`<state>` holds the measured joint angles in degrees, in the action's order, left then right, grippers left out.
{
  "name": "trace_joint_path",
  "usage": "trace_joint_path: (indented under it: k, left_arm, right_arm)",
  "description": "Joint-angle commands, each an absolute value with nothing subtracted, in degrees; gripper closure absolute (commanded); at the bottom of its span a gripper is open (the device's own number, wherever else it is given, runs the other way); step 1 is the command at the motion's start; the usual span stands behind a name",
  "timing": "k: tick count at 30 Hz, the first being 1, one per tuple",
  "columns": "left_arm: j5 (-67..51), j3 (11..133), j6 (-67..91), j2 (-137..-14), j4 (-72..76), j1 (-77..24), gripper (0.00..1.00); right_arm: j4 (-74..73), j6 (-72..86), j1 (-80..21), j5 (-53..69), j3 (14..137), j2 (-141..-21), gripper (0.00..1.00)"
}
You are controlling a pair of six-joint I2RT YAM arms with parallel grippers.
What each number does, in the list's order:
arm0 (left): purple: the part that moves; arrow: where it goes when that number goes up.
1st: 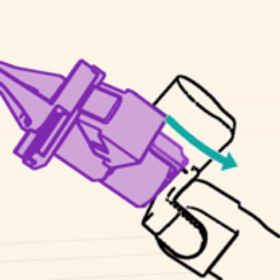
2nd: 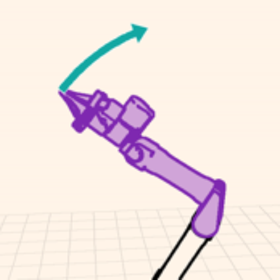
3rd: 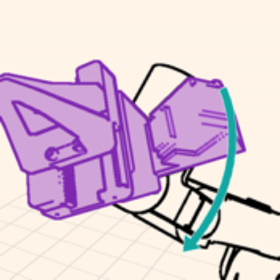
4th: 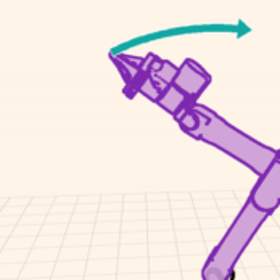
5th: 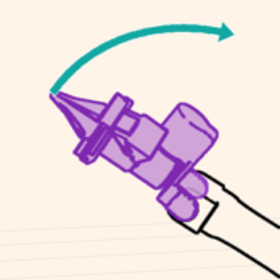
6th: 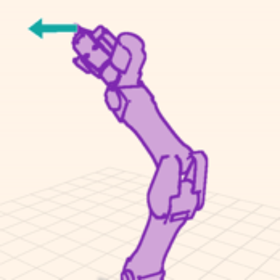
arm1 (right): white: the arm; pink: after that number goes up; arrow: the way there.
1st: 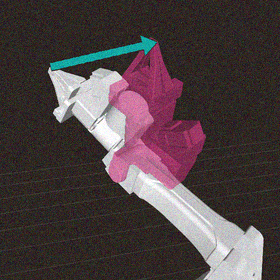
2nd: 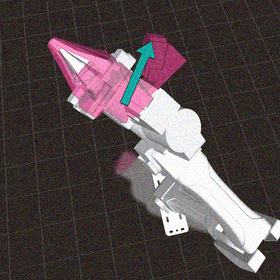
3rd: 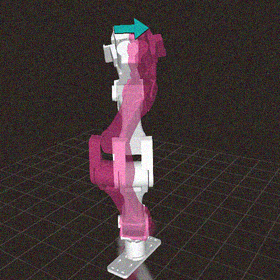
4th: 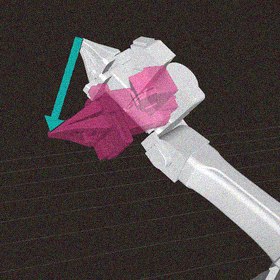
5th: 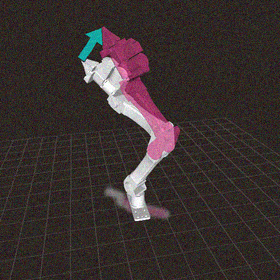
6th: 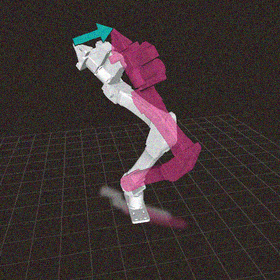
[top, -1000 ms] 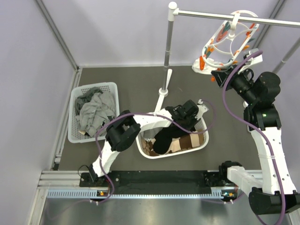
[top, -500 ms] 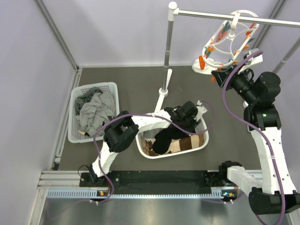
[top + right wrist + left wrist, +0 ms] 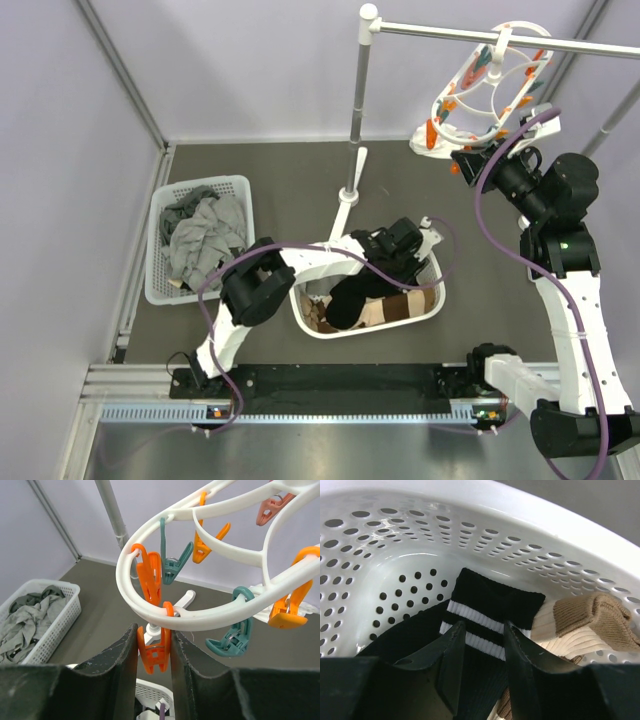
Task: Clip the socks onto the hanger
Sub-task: Pick up the sock from the bin.
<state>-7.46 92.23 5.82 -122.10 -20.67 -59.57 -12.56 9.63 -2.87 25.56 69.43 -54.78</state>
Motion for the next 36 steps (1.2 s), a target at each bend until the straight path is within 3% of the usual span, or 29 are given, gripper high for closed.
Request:
trace_joint_path:
  k: [1, 4, 5, 8, 25, 36]
  left_arm:
    - [-6.5, 92.6, 5.3, -123.0, -21.5, -60.1, 0.61]
    - [-6.6, 92.5, 5.1, -123.1, -22.0, -60.3, 0.76]
    - [-6.7, 92.5, 5.0, -122.5, -22.1, -60.3, 0.88]
    - [-6.4, 92.5, 5.1, -120.9, -22.2, -60.3, 1.0]
    - [1.4, 83.6, 4.1, -102.6, -14.1, -59.3, 1.0]
    - [5.9, 66.6, 6.9, -90.1, 15.3, -57.3, 1.0]
  right_arm:
    - [-14.3, 9.7, -3.0, 27.7, 70.3, -54.0, 0.87]
    - [-14.2, 9.8, -3.0, 27.7, 70.3, -54.1, 0.87]
    - [-14.2, 9.8, -3.0, 27.8, 70.2, -54.1, 0.87]
    - [-14.1, 9.9, -3.0, 27.8, 70.2, -54.1, 0.87]
    - [-14.9, 10.4, -3.0, 28.5, 72.3, -54.1, 0.88]
    - [-13.4, 12.7, -3.1, 30.2, 72.8, -54.0, 0.88]
